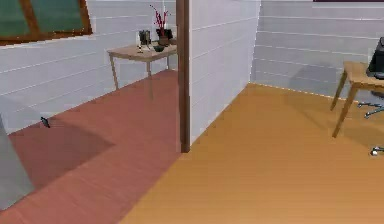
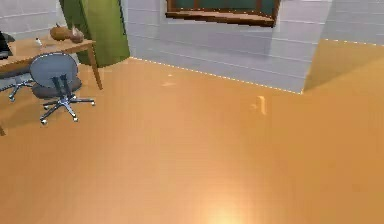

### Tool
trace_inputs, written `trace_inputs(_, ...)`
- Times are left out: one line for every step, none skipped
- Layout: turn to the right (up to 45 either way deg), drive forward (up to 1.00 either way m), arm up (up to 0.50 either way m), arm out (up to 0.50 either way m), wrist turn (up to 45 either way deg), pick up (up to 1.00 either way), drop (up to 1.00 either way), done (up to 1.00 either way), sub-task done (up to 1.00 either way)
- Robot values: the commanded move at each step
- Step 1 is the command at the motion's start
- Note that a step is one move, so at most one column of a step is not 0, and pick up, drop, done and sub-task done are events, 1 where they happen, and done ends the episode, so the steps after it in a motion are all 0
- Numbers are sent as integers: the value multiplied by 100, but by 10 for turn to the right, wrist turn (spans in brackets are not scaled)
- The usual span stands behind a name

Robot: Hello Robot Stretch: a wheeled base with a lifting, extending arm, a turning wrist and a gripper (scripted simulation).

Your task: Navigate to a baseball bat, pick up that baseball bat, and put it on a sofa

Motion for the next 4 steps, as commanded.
trace_inputs(-450, 0, 0, 0, 0, 0, 0, 0, 0)
trace_inputs(-150, 0, 0, 0, 0, 0, 0, 0, 0)
trace_inputs(0, 100, 0, 0, 0, 0, 0, 0, 0)
trace_inputs(30, 0, 0, 0, 0, 0, 0, 0, 0)
